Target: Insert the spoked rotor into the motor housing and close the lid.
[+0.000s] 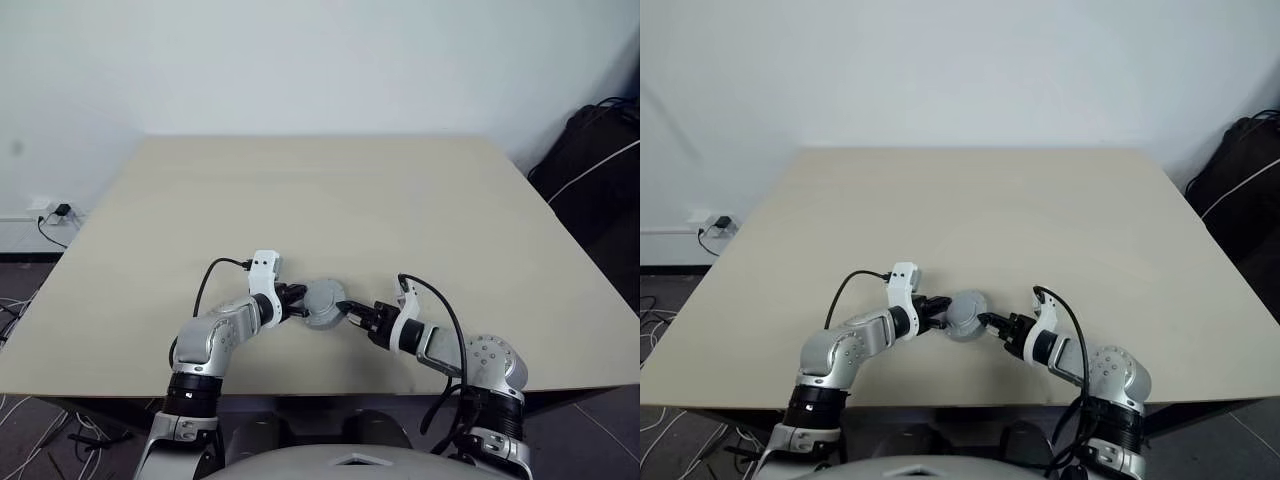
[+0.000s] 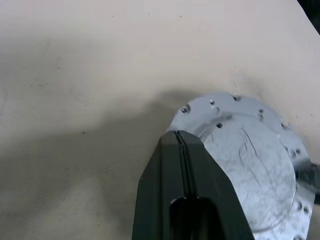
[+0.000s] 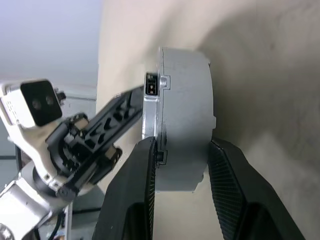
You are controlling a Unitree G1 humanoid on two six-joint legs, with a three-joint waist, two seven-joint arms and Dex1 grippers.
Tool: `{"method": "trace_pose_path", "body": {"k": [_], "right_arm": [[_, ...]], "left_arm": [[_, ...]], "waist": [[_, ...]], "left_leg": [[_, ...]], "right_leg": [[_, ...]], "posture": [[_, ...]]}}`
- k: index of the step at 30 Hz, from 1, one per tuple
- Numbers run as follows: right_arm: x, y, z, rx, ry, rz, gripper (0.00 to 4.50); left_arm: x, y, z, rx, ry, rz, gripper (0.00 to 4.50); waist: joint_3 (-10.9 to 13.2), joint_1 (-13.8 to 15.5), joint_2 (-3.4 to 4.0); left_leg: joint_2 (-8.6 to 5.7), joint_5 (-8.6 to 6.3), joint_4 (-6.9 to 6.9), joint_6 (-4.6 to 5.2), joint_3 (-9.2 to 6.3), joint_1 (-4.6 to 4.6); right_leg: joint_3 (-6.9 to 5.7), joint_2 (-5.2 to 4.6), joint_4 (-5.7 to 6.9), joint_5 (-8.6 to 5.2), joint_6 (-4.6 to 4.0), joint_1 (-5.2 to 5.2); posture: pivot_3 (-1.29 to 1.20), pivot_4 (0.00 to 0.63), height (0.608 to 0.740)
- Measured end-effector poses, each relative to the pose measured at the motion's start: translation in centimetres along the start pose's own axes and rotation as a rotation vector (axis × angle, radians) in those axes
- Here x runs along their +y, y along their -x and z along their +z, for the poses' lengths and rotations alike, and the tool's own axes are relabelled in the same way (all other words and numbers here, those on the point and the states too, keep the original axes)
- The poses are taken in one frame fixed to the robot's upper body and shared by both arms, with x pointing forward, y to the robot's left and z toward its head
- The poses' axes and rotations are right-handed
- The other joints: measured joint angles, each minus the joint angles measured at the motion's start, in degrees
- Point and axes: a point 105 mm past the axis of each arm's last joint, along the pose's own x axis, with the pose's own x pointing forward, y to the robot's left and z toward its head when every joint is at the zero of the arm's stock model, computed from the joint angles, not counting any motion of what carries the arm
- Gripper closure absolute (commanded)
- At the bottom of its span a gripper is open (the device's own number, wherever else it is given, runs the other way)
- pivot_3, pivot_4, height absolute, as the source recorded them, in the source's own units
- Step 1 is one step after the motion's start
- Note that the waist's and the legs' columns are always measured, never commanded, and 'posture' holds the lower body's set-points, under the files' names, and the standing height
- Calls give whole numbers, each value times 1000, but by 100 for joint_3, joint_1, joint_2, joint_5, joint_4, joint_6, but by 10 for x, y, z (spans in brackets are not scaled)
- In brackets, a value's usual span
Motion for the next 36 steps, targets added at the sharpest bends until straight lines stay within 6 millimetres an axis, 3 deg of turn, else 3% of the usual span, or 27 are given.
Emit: {"method": "trace_pose_path", "body": {"k": [6, 14, 15, 23, 32, 36], "right_arm": [[1, 1, -11, 65, -15, 14, 3299], [2, -3, -10, 41, 51, 4, 3299], [2, -4, -10, 36, 59, 3, 2562], [3, -11, -15, 56, 69, -5, 21], [4, -11, -12, 28, 56, 7, 21], [4, -8, -11, 12, 36, 21, 846]], "left_arm": [[-3, -1, 1, -4, 1, -11, 4500], [-2, 0, 2, -10, -9, -3, 4500], [-2, 0, 3, -11, -10, -2, 4500], [-14, -4, -2, 2, -5, -52, 4500], [-14, -4, -1, 2, -7, -54, 4500], [-14, -3, -1, 0, -9, -54, 4500]], "waist": [[-4, -11, 2], [-5, -43, 1], [-6, -48, 1], [1, -37, -8], [3, -35, -14], [5, -17, -17]], "left_leg": [[3, 0, 0, 1, 0, 1], [7, -10, -2, 16, 0, 4], [7, -11, -1, 18, 0, 5], [6, 0, -2, -1, 0, -9], [6, -1, -3, 2, 0, -8], [5, -3, -5, 5, 0, -14]], "right_leg": [[2, 3, 1, 0, -1, -1], [2, 7, 1, 0, -3, -1], [2, 7, 1, 0, -3, -1], [2, 6, -1, 1, -8, -13], [1, 6, -1, 1, -8, -14], [1, 6, -2, 0, -11, -18]], "posture": [[0, 0, 740], [0, 0, 740], [0, 0, 740], [0, 0, 740], [0, 0, 740], [0, 0, 740]]}}
